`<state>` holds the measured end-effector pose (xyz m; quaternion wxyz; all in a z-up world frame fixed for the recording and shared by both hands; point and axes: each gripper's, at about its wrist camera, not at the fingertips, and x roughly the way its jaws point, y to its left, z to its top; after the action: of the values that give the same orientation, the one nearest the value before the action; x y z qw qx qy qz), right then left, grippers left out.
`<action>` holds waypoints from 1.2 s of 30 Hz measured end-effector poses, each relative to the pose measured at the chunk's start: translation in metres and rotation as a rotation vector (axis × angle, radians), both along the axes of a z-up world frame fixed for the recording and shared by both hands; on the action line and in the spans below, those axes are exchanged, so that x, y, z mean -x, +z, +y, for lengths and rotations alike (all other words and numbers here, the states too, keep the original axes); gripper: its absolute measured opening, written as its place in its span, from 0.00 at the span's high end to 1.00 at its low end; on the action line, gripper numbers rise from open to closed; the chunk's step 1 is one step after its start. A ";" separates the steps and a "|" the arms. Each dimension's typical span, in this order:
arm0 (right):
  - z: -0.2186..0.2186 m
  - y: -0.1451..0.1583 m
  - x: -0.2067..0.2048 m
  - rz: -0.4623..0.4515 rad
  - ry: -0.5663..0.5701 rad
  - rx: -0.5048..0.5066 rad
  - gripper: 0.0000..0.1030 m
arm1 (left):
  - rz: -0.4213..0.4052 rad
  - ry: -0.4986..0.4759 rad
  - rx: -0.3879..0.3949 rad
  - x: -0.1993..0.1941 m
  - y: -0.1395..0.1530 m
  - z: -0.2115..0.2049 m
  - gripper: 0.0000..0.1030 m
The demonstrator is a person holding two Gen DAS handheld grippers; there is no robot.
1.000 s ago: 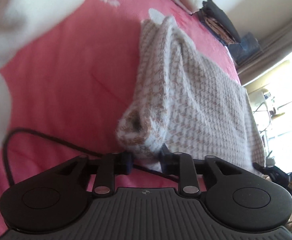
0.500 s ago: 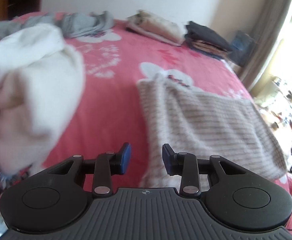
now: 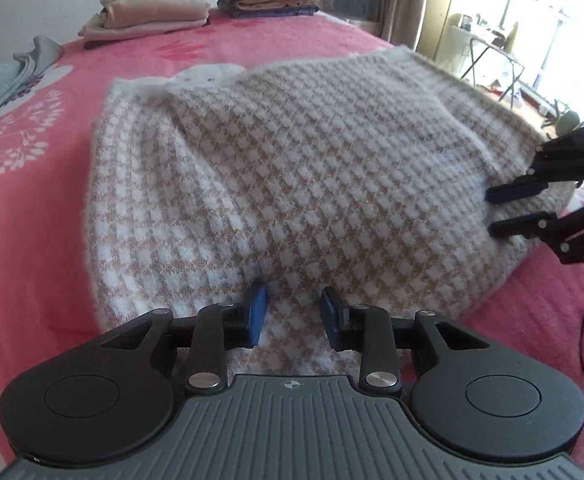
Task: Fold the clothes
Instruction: 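Open both grippers and move back above the folded cardigan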
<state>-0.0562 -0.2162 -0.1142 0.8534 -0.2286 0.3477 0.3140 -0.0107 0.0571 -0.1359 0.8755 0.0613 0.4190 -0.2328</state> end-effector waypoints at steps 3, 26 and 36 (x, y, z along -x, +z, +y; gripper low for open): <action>0.002 0.025 -0.003 0.005 -0.014 -0.037 0.73 | -0.035 -0.032 0.028 0.009 0.012 0.002 0.68; -0.027 -0.005 -0.062 0.116 -0.207 -0.212 0.76 | 0.002 0.067 0.232 -0.023 0.000 0.042 0.65; -0.072 -0.018 -0.063 0.013 -0.340 -0.120 0.77 | 0.096 0.289 0.429 -0.036 -0.013 0.092 0.67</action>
<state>0.0064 -0.2881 -0.1320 0.9040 -0.1133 0.3674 0.1869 0.0253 0.1492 -0.1492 0.8716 -0.1974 0.4057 -0.1916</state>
